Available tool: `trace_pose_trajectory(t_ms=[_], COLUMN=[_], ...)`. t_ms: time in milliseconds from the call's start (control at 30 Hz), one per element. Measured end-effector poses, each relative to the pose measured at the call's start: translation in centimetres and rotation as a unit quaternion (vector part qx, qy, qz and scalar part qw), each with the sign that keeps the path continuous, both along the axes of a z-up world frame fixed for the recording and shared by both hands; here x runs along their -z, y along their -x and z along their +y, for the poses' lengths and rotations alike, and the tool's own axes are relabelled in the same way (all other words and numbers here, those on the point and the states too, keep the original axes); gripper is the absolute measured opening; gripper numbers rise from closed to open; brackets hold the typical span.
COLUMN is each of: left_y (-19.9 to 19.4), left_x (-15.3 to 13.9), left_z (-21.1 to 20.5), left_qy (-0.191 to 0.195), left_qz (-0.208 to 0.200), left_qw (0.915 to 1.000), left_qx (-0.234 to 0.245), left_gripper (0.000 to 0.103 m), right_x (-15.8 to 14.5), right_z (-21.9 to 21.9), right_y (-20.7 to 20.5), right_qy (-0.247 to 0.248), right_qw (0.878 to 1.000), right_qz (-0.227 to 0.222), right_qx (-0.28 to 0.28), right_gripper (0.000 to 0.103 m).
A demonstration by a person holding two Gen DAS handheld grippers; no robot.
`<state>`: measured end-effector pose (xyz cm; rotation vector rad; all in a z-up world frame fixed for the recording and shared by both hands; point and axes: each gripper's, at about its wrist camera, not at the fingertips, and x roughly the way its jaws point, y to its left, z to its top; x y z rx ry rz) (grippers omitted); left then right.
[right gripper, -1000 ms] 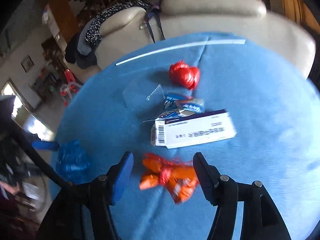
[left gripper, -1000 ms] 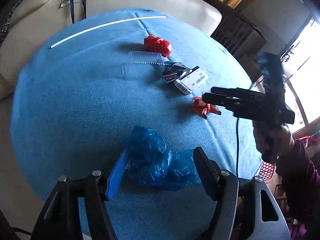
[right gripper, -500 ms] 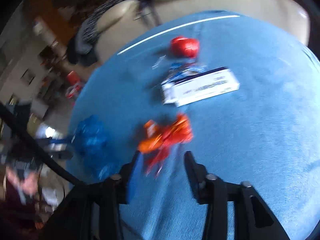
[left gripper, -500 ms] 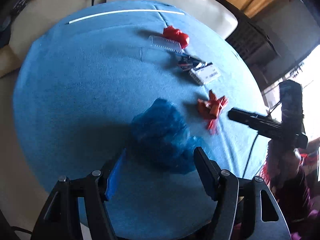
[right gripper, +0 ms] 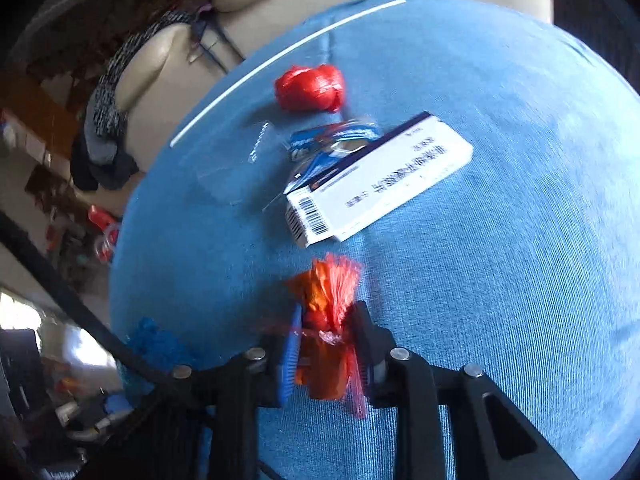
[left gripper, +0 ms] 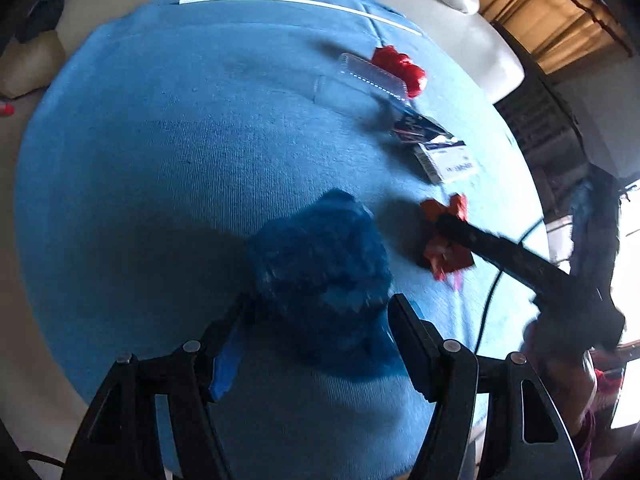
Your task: Collect trash
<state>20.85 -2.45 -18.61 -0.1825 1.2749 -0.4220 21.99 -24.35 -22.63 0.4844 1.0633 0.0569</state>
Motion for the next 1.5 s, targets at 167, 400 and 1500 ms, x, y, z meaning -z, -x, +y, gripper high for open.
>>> trace_pose_trajectory(t_ms=[167, 400, 1500], left_y=[-0.7, 0.1, 11.0], left_x=[0.4, -1.4, -9.3], left_z=[-1.1, -4.3, -13.7], left_qy=[-0.021, -0.079, -0.192], left_qz=[-0.024, -0.092, -0.305], left_qw=[0.9995, 0.9916, 0.9209], left_qx=[-0.003, 0.045, 0.149], left_gripper=[0.064, 0.062, 0.062], right_x=[-0.4, -0.6, -6.3], right_z=[0.6, -3.3, -9.6], right_y=[1.8, 6.2, 23.8], right_qy=[0.037, 0.000, 0.017], right_qw=[0.998, 0.999, 0.974], right_qz=[-0.024, -0.047, -0.206], right_qx=[-0.033, 0.006, 0.089], right_gripper=[0.026, 0.026, 0.026])
